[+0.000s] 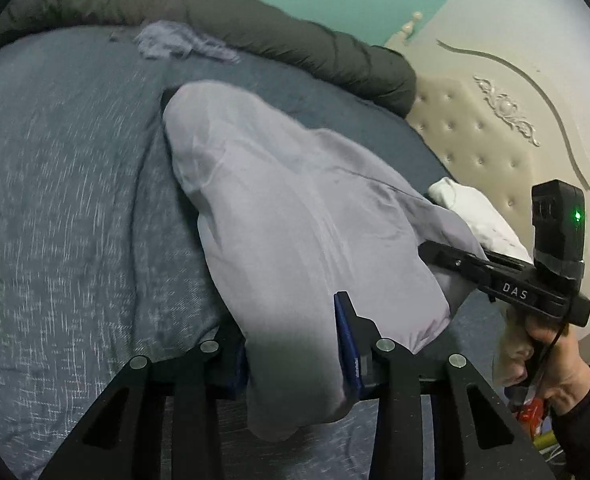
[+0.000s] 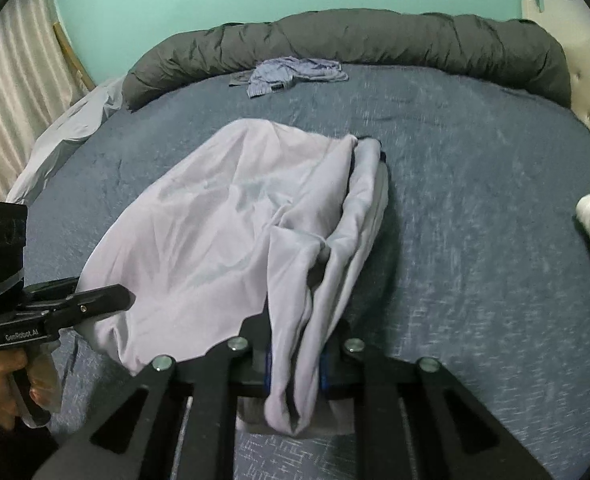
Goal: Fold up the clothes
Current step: 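Lift the held end and fold it toward the waistband with the right tool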
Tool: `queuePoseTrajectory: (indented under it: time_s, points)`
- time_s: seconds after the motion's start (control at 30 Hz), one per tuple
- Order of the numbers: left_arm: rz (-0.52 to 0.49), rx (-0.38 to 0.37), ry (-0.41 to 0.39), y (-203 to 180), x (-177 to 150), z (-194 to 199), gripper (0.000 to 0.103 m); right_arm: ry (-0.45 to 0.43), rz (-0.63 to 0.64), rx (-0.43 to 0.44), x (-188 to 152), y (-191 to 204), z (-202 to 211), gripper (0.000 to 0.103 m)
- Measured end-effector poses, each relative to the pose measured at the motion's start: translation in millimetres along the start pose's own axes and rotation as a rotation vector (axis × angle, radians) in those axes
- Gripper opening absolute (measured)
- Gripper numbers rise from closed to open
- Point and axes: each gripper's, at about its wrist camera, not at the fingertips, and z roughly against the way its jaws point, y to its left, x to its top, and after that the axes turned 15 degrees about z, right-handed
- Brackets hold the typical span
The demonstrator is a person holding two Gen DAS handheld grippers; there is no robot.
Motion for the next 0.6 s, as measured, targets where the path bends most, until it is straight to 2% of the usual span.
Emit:
queuePoseTrajectory:
  time_s: [0.2, 0.6]
  points:
    - [-0.033, -0.015, -0.014, -15.8, 6.8, 20.5, 0.038, -0.04, 0.028, -0.022, 9.7, -6.0, 31.2, 0.014]
    - [-0.135, -0.029, -0.036, -92.2, 14.7, 29.3, 0.036, -0.093, 0.058, -0.062, 16.3, -30.6, 86.1, 0.01]
